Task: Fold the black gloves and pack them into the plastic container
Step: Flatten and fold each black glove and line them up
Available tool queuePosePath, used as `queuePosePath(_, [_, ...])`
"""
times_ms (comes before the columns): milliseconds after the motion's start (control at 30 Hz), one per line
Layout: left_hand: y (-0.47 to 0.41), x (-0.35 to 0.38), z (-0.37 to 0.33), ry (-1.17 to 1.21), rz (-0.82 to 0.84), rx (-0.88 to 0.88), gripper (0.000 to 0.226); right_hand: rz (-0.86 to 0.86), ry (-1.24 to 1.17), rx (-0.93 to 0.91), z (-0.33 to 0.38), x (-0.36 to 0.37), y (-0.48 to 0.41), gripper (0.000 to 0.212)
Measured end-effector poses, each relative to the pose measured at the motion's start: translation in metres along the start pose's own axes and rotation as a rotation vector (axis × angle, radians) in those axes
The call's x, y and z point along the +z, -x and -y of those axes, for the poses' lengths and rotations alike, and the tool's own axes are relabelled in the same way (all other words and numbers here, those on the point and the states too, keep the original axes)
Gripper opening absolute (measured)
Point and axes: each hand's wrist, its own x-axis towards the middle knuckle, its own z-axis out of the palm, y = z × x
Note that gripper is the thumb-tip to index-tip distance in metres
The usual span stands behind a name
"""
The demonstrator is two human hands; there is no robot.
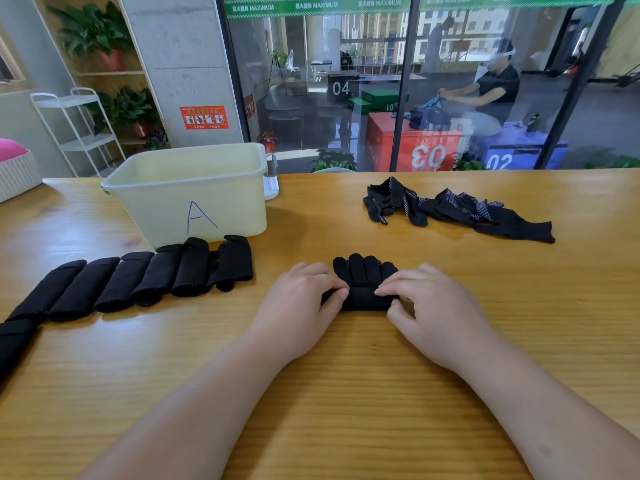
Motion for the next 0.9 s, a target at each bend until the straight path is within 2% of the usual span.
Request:
queuePosePath(100, [0.004, -0.008, 0.003, -0.039, 0.093, 0.01, 0.042, 0.049, 0.007, -0.011, -0.001, -0.004, 0.002, 0.03])
queuePosePath(167, [0.006, -0.01, 0.004, -0.045, 0.117, 0.013, 0.046, 0.085, -0.006, -0.03, -0.005, -0.004, 0.002, 0.037])
queuePosePath(433, [0.006, -0.014, 0.002, -0.004, 0.075, -0.036, 0.036, 0.115, -0.164, 0.02, -0.012, -0.004, 0.0, 0.04])
queuePosePath(633, [0.006, -0.013, 0.001, 0.096, 0.078, -0.096, 0.049, 0.076, -0.338, 0.126, -0.014, 0.0, -0.002, 0.043])
queuePosePath(900, [0.006, -0.015, 0.004, 0.34, 0.07, -0.248, 0.033, 0.094, -0.575, 0.24, -0.016, -0.003, -0.002, 0.037])
